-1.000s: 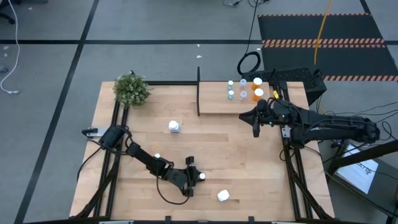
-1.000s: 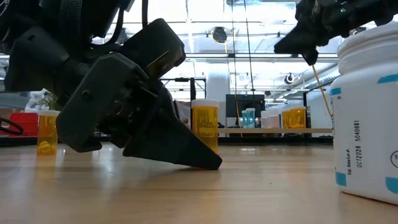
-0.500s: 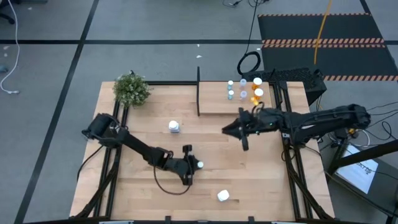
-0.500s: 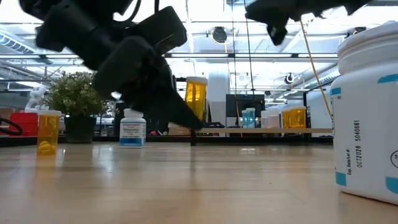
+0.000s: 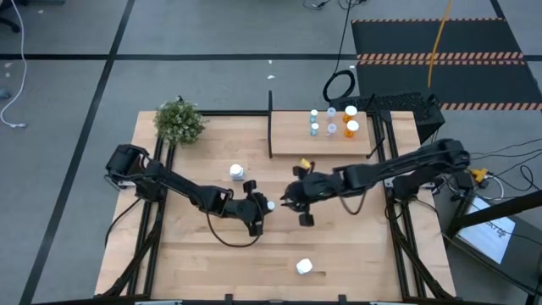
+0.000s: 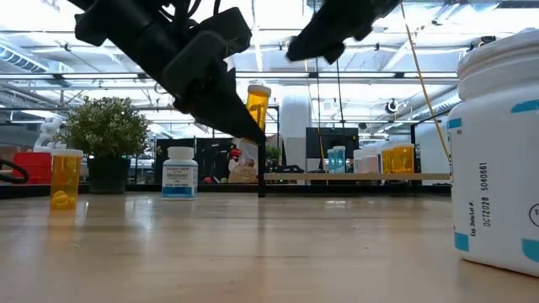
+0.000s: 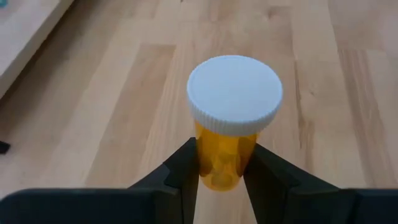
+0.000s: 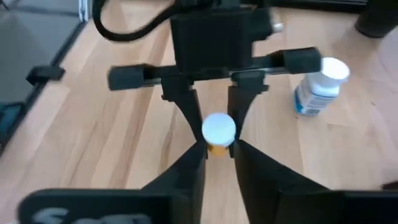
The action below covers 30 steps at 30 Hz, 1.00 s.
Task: Pick and place medicine bottles onto shelf by color
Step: Put the right small orange pill bottle on the shelf
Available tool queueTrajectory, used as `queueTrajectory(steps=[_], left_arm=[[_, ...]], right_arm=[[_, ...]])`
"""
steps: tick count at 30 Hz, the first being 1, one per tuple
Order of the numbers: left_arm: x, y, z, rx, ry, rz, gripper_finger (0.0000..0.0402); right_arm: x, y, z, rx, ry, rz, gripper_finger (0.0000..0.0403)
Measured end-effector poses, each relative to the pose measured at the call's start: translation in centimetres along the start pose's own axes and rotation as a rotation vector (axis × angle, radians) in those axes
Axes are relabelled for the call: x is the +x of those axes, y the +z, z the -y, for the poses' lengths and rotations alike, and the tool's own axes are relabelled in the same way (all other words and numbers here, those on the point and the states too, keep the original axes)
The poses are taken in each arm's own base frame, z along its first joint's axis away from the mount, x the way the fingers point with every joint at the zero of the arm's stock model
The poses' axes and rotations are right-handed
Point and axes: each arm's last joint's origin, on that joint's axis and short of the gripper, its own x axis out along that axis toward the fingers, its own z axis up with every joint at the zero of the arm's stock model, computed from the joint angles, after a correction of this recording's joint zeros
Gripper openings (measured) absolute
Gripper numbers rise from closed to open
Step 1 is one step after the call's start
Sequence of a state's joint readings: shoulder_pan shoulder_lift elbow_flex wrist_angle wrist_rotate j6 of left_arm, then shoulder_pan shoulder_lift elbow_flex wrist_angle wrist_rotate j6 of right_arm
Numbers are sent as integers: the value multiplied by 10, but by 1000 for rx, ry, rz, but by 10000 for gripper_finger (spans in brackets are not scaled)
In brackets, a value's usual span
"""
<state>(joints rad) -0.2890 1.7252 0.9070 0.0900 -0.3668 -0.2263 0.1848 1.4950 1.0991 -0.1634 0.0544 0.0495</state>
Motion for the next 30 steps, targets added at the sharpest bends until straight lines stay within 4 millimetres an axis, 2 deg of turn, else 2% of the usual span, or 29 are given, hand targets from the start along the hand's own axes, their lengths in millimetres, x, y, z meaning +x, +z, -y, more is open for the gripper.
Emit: queueTrajectory(steps=[6,13,18,30], left_arm=[[1,-2,1,-16,0,-11,113],[2,-3,1,-40,2,-20,113],[2,-4,1,-54,4,-24,113],[2,0,1,-68,-3,8,113]], right_arm=[[30,2,0,-23,-5,-37,144],[50,2,0,-40,-6,-69,200],[49,4,1,-40,-7,-59,209],[52,1,2,-45,-8,-74,199]])
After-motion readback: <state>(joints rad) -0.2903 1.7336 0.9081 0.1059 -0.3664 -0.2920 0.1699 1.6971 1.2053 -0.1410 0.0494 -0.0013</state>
